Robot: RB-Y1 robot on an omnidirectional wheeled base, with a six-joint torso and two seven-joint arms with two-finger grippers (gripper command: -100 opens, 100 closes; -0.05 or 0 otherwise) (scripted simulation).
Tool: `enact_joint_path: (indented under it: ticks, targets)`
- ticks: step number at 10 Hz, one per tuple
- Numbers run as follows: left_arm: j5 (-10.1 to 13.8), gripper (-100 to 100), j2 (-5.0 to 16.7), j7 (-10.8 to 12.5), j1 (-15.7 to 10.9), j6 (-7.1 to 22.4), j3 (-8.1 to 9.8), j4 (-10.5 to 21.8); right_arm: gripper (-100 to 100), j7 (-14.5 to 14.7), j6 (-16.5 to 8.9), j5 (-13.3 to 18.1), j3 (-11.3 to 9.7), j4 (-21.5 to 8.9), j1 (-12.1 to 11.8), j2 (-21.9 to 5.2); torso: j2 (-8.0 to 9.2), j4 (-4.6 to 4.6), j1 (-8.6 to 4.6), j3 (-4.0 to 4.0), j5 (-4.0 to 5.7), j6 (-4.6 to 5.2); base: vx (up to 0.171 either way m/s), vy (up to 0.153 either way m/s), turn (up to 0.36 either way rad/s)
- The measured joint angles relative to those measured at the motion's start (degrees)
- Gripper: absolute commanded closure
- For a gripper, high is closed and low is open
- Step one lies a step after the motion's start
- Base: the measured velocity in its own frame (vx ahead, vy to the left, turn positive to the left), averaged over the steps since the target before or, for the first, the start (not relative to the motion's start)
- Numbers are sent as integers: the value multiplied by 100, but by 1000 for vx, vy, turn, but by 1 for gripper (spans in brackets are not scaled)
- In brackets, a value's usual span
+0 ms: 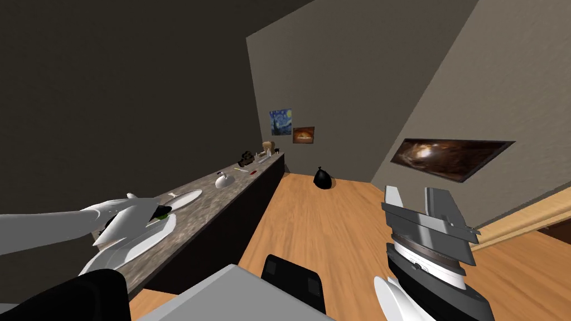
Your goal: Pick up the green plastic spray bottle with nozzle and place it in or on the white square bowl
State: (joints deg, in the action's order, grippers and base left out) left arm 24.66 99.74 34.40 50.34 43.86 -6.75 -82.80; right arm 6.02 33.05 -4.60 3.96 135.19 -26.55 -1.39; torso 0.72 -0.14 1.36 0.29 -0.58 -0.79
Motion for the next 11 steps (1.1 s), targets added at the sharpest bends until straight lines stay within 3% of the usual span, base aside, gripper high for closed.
enact_joint_path:
  ticks: [1,3,4,5,6,7,9,11]
  targets:
    - [23,-100,73,155,-60,17,-63,36,0,0,0,0,1,0,-2,-1,-34,-8,23,-20,-8,-6,-182,-72,-577]
    - [422,-100,605,544,77,276,-320,279,0,0,0,0,-1,0,1,1,15,2,-20,7,4,7,-175,-90,-307]
    - [395,-100,750,809,100,327,-452,321,0,0,0,0,0,0,0,0,-5,-1,-5,-3,0,-2,-35,-12,6]
    - [367,-100,708,909,-15,340,-500,406,0,0,1,0,1,1,-2,0,-31,-6,18,-17,-7,-9,-144,-134,-322]
    - [430,-100,575,752,-305,558,-604,642,0,0,0,0,-1,0,1,1,-9,-5,-16,-8,-2,5,-229,-141,-464]
    - [534,-100,531,610,-420,682,-748,895,0,0,0,0,-1,0,1,0,18,2,-23,8,4,2,-152,-56,-320]
    - [744,-100,819,800,-161,590,-948,916,0,0,0,0,2,0,-2,-1,-22,-4,25,-12,-8,-9,-17,1,-7]
    - [705,-100,999,922,-95,614,-912,940,0,0,1,0,2,1,-3,-1,-61,-14,40,-36,-13,-7,25,9,6]
